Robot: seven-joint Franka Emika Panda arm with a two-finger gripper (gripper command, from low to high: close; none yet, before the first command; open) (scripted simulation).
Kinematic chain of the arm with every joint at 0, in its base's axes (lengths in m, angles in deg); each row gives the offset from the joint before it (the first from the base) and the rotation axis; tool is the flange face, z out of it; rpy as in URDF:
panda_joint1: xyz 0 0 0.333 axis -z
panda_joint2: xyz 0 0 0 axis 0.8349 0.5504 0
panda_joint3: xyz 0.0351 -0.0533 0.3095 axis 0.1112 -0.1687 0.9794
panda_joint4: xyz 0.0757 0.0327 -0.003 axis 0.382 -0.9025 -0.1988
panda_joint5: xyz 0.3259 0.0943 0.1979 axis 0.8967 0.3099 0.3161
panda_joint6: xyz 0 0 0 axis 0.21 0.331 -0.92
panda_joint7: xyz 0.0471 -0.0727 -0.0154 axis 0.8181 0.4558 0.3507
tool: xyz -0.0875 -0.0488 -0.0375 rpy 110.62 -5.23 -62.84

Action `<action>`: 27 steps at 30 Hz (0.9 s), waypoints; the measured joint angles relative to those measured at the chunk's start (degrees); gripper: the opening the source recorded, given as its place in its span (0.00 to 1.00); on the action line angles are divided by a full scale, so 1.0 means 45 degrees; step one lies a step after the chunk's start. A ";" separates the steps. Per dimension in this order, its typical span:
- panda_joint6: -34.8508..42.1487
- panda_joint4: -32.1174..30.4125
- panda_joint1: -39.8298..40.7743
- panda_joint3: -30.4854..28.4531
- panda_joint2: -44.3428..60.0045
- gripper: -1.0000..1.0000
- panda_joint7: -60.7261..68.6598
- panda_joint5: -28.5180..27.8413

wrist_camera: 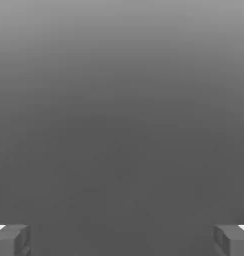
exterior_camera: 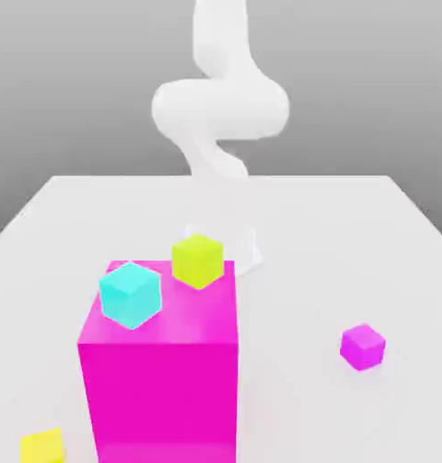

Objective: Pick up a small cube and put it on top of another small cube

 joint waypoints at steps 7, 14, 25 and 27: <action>-0.2146 -0.1901 -0.1117 0.1433 0.3354 0.50 -0.0476 0.0424; -0.4203 -0.3732 -0.2106 0.2997 0.6565 0.50 -0.1286 0.0341; -0.7676 -0.5161 -0.4608 0.2249 1.1780 0.50 -0.4507 -0.3040; -0.8407 -0.4971 -0.5448 0.1277 1.2689 0.50 -0.4965 -0.3624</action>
